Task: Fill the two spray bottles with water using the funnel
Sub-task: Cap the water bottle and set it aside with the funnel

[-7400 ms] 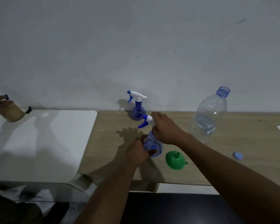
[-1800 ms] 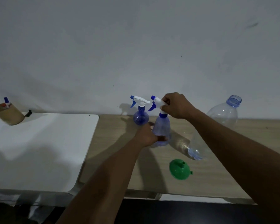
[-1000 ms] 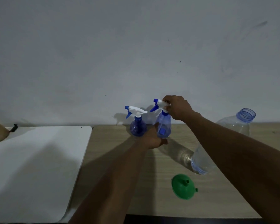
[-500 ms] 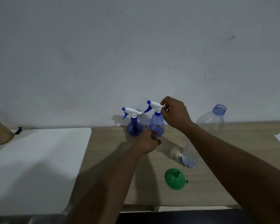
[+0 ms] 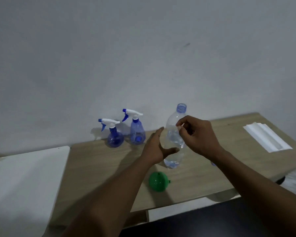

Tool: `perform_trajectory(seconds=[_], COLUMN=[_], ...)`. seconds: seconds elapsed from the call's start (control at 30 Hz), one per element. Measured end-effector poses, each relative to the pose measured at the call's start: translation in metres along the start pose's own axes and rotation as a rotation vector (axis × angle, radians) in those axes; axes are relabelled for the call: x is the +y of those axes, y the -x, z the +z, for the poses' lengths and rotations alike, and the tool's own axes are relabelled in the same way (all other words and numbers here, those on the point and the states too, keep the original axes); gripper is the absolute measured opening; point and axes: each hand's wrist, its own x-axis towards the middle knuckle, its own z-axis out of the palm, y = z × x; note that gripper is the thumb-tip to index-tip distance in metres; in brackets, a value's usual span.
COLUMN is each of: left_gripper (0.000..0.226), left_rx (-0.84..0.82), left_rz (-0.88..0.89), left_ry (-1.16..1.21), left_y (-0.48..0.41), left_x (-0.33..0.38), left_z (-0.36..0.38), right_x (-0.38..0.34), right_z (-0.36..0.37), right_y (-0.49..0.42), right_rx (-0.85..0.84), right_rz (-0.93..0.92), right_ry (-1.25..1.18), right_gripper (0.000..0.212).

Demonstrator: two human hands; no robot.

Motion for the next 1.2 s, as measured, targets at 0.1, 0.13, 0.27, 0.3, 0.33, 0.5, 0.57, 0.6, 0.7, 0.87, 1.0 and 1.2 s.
perform_trajectory(seconds=[0.1, 0.13, 0.27, 0.3, 0.33, 0.5, 0.57, 0.6, 0.7, 0.87, 1.0, 1.2], left_gripper=[0.113, 0.118, 0.108, 0.099, 0.092, 0.084, 0.082, 0.081, 0.075, 0.085, 0.081, 0.09], left_rx=[0.08, 0.1, 0.214, 0.249, 0.276, 0.331, 0.35, 0.362, 0.377, 0.377, 0.39, 0.388], left_rz=[0.03, 0.015, -0.057, -0.056, -0.059, -0.07, -0.076, -0.08, -0.116, -0.172, -0.195, -0.231], left_ry=[0.048, 0.062, 0.083, 0.077, 0.064, 0.002, -0.015, -0.028, -0.062, -0.038, -0.04, -0.047], left_y=[-0.015, -0.018, -0.024, -0.025, -0.026, -0.032, -0.034, -0.035, -0.038, -0.039, -0.037, -0.033], left_x=[0.021, 0.026, 0.026, 0.025, 0.024, 0.028, 0.031, 0.031, 0.031, 0.03, 0.032, 0.04], left_z=[0.017, 0.022, 0.04, 0.043, 0.045, 0.057, 0.063, 0.067, 0.075, 0.08, 0.084, 0.084], right_x=[0.026, 0.037, 0.089, 0.104, 0.119, 0.192, 0.215, 0.224, 0.246, 0.269, 0.276, 0.243], right_z=[-0.027, -0.032, -0.035, -0.032, -0.029, -0.014, -0.01, -0.01, -0.009, -0.004, -0.002, -0.015], right_y=[0.001, 0.003, 0.012, 0.016, 0.02, 0.05, 0.063, 0.069, 0.081, 0.089, 0.087, 0.032], right_rx=[0.078, 0.078, 0.015, -0.015, -0.054, -0.327, -0.42, -0.472, -0.666, -0.794, -0.786, -0.46], right_rz=[0.043, 0.07, 0.204, 0.236, 0.264, 0.397, 0.427, 0.437, 0.443, 0.406, 0.338, 0.362], right_ry=[0.013, 0.017, 0.074, 0.094, 0.114, 0.248, 0.319, 0.355, 0.462, 0.468, 0.48, 0.034], right_gripper=[0.009, 0.01, 0.009, 0.008, 0.007, 0.016, 0.025, 0.03, 0.042, 0.047, 0.031, 0.008])
